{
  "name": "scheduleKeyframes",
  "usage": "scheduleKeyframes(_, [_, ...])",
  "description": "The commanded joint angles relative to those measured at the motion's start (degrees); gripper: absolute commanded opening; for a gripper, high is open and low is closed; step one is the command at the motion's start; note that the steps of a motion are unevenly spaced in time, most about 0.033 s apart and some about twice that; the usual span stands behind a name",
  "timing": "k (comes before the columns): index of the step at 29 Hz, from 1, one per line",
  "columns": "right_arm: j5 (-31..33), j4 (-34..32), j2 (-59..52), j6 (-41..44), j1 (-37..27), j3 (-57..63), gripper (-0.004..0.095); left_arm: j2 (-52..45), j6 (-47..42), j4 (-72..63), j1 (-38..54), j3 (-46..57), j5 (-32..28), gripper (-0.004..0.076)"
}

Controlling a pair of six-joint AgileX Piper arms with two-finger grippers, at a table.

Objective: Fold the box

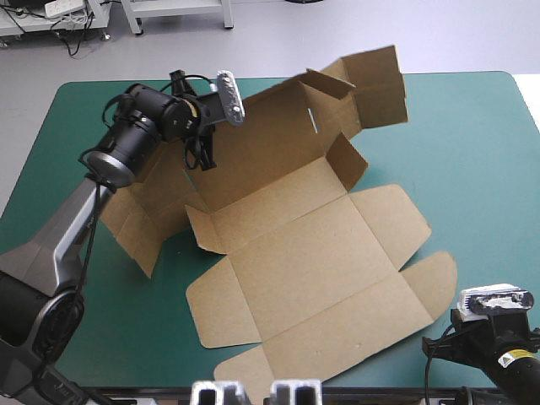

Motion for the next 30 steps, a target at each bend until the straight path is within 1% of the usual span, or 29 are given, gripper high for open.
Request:
scheduleKeyframes(1, [-3.1, 0.9, 0.7, -0.1, 0.0, -1.2, -0.0022, -3.1, 1.1, 7.2, -6.3, -2.1, -3.5, -0.0010])
scheduleKeyframes(2, [-3.1, 0.9, 0.7, -0.2, 0.0, -1.2, -0.0022, -3.1, 0.2, 11.3, -10.1, -2.1, -3.5, -0.0010])
scheduleKeyframes(4, [-3.0, 0.8, 0.7, -0.3, 0.0, -1.3, -0.0022, -3.1, -2.6, 16.4, -14.3, -2.0, -3.5, -0.0010])
scheduleKeyframes(8, [-1.4, 0.8, 0.7, -0.3, 0.0, -4.1, -0.0020, -3.1, -9.3, 24.9, -20.2, -1.9, -4.3, -0.0010])
scheduleKeyframes(11, [-0.8, 0.9, 0.7, -0.2, 0.0, -8.3, -0.0020, -3.2, -13.8, 28.3, -21.9, -0.5, -9.1, -0.0010])
scheduleKeyframes(13, [-0.7, 0.9, 0.9, 0.5, 0.0, -12.0, -0.0020, -3.2, -19.0, 31.7, -21.9, 1.5, -12.5, -0.0010])
scheduleKeyframes(15, [0.6, 0.9, 2.3, 1.7, 0.0, -16.1, -0.0020, -3.2, -25.7, 38.3, -21.9, 4.5, -14.5, -0.0010])
scheduleKeyframes(19, [2.0, 1.8, 8.0, 2.1, 0.0, -23.7, -0.0021, -3.2, -38.6, 51.3, -22.0, 11.3, -15.7, -0.0010])
scheduleKeyframes(22, [1.1, 3.3, 14.1, 1.6, 0.0, -30.2, -0.0021, -3.2, -44.7, 55.8, -22.0, 15.3, -15.6, -0.0010])
scheduleKeyframes(25, [0.8, 6.0, 20.4, -1.0, 0.0, -36.5, -0.0021, -3.2, -47.1, 57.7, -22.2, 17.5, -16.3, -0.0010])
scheduleKeyframes(30, [-1.1, 10.7, 33.3, -4.9, 0.0, -47.0, -0.0021, -3.2, -51.5, 59.4, -22.5, 18.1, -18.6, -0.0010])
